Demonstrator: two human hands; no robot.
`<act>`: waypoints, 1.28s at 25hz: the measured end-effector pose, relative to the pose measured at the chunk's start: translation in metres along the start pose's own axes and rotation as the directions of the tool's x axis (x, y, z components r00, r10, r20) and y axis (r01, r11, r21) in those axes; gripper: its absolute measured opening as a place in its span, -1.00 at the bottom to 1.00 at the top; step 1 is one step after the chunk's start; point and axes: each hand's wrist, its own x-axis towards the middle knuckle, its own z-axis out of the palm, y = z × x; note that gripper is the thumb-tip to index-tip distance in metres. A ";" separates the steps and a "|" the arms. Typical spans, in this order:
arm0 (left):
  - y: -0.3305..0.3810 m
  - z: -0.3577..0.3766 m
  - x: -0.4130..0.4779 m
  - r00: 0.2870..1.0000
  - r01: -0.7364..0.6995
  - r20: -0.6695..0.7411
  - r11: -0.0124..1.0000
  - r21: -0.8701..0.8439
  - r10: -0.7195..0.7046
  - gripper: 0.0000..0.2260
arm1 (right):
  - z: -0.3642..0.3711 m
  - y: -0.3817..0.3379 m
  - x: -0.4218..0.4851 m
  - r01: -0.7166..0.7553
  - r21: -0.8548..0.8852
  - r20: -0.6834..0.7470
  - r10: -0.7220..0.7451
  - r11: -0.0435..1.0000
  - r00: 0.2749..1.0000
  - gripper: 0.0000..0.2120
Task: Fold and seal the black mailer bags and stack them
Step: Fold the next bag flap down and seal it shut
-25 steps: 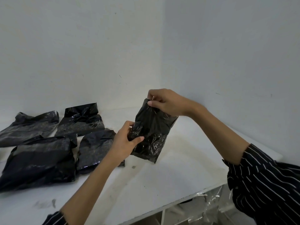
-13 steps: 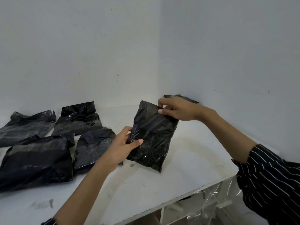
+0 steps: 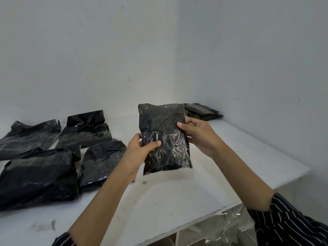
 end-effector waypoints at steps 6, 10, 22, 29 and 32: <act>0.013 0.014 0.009 0.995 -0.076 -0.073 0.997 -0.025 0.075 -0.85 | 0.011 0.009 -0.004 0.015 0.087 -0.035 -0.012 0.996 0.999 -0.88; 0.004 0.012 0.013 0.994 -0.056 -0.097 0.998 0.000 0.056 -0.82 | 0.010 0.010 -0.006 0.007 0.076 -0.120 0.002 0.997 0.993 -0.81; -0.002 0.039 0.014 0.978 -0.129 -0.158 0.989 0.071 0.139 -0.94 | 0.025 0.016 -0.012 -0.025 0.131 -0.280 0.062 0.991 0.958 -0.84; -0.011 0.041 0.031 0.960 -0.026 -0.280 1.000 0.000 0.025 -0.73 | 0.013 0.026 -0.016 -0.039 0.196 -0.201 0.079 0.980 0.976 -0.78; -0.012 0.036 0.029 0.979 -0.031 -0.201 0.999 -0.009 0.028 -0.76 | 0.004 0.035 -0.018 -0.007 0.129 -0.269 0.042 0.992 0.962 -0.87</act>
